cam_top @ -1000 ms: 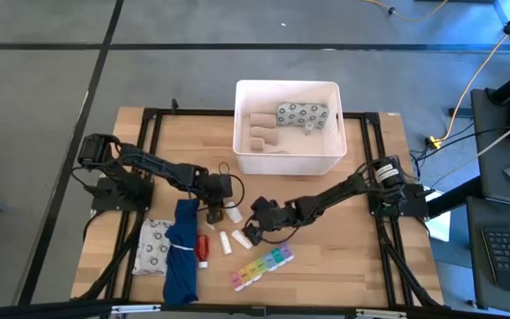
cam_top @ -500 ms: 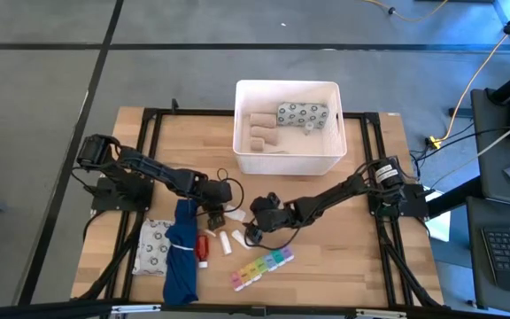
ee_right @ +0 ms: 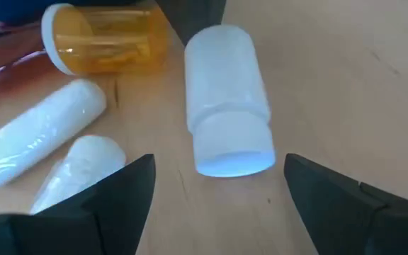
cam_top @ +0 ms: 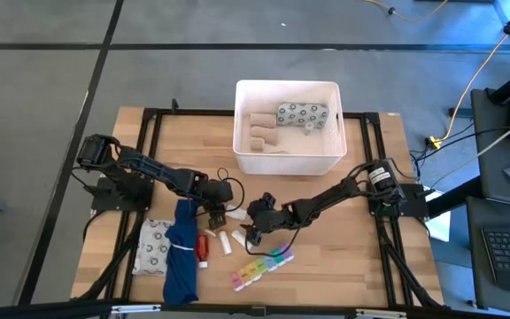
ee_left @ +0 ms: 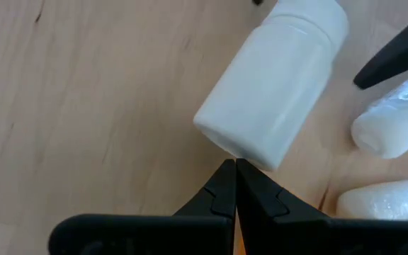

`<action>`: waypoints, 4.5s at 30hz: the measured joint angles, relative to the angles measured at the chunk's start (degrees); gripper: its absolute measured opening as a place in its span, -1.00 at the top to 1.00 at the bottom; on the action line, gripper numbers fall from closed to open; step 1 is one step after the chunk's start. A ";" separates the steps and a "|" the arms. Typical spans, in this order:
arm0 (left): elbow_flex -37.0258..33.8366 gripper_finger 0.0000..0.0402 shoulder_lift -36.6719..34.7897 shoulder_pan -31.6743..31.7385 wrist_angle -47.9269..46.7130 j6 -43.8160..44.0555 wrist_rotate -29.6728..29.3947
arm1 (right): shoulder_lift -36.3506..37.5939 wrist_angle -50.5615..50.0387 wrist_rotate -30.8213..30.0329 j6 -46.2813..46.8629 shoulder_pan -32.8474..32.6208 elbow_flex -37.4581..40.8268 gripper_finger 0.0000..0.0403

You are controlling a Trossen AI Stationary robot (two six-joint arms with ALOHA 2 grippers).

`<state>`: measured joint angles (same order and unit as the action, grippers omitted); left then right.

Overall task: Pick & place medical supplies in basket/bin
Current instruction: Put the white pill bottle into the white container

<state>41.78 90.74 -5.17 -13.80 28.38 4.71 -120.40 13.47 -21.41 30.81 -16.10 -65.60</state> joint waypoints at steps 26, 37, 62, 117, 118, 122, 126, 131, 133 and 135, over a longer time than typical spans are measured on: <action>0.00 0.99 0.00 0.02 0.31 -0.11 -0.15 | -2.62 5.05 -4.44 -4.22 -1.07 -0.24 -0.08; -0.02 0.99 0.00 0.02 0.31 -0.04 -0.15 | -2.62 5.79 -4.44 -4.11 -1.07 -0.26 -0.04; 7.64 0.98 -10.05 0.04 -1.18 -5.72 -0.37 | 17.92 -19.50 4.74 -11.83 0.58 -0.31 0.22; 12.96 0.97 -34.75 13.60 -4.46 -37.11 -22.40 | -4.19 -96.60 43.54 -14.54 48.84 -56.85 0.21; 12.96 0.98 -34.75 13.97 -4.47 -37.11 -21.93 | -5.00 -96.40 43.54 -14.51 48.69 -56.85 0.21; 12.96 0.99 -34.75 14.91 -4.73 -37.11 -21.10 | -8.35 -96.30 43.55 -14.56 47.76 -56.87 0.21; 12.96 0.99 -34.75 15.52 -5.43 -37.11 -21.09 | -11.17 -96.41 43.14 -14.67 46.88 -56.87 0.21; 12.94 0.97 -34.75 15.80 -5.84 -37.11 -21.08 | -14.35 -96.82 43.00 -14.61 46.21 -56.87 0.20; 12.94 0.98 -34.75 15.80 -5.86 -37.11 -21.09 | -15.50 -96.82 42.99 -14.80 46.05 -56.87 0.20; 12.94 0.99 -34.75 15.80 -5.84 -37.11 -21.09 | -16.31 -96.83 42.99 -14.80 46.03 -56.87 0.20</action>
<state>54.72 55.99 10.63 -19.64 -8.73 -16.38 -136.71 -83.35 21.58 16.01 29.93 -122.48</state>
